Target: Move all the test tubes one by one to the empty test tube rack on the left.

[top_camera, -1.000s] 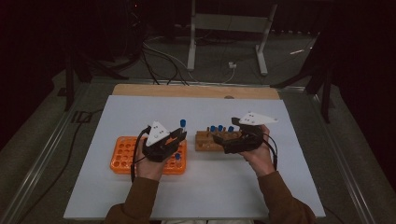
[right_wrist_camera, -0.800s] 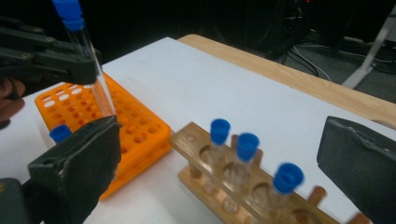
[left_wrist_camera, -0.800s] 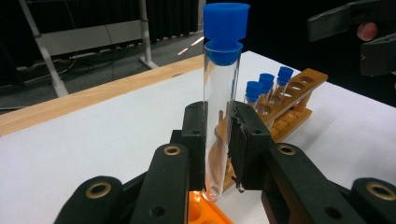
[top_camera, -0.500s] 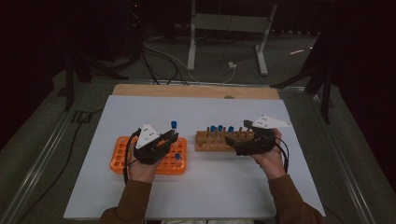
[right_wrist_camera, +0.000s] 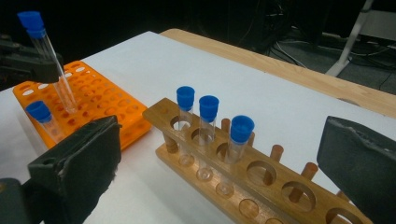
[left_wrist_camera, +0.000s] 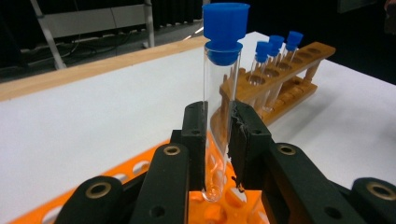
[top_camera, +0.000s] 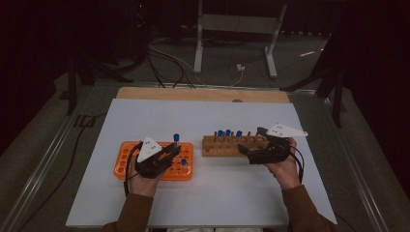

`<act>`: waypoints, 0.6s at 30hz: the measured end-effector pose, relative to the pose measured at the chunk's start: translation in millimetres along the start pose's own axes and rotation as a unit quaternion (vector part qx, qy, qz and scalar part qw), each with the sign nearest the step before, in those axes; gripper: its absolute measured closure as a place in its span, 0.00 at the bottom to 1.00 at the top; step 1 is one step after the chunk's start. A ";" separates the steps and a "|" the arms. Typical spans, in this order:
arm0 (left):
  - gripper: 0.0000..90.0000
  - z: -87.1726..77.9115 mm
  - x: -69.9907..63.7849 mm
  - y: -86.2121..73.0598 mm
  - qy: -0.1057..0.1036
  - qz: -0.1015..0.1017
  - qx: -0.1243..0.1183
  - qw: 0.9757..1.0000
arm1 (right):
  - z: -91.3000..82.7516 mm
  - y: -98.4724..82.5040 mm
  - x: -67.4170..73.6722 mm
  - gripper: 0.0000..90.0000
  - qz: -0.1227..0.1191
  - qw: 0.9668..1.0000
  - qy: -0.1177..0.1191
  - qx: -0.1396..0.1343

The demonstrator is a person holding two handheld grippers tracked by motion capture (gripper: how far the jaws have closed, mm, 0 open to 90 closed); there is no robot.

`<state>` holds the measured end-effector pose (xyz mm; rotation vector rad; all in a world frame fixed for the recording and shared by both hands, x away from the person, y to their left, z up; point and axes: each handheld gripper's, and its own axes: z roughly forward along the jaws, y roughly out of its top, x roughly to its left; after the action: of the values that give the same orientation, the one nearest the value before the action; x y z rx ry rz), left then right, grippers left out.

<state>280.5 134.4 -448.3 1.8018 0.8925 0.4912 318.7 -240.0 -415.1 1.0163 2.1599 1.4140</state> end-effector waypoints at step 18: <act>0.87 -1.6 -6.9 -29.1 -0.031 -0.002 0.041 0.999 | -8.2 -10.9 -5.1 0.00 0.016 1.000 -0.004 -0.004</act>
<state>264.9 135.9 -473.8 1.8801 0.8842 0.3999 312.8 -251.6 -421.9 1.0552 2.1397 1.4290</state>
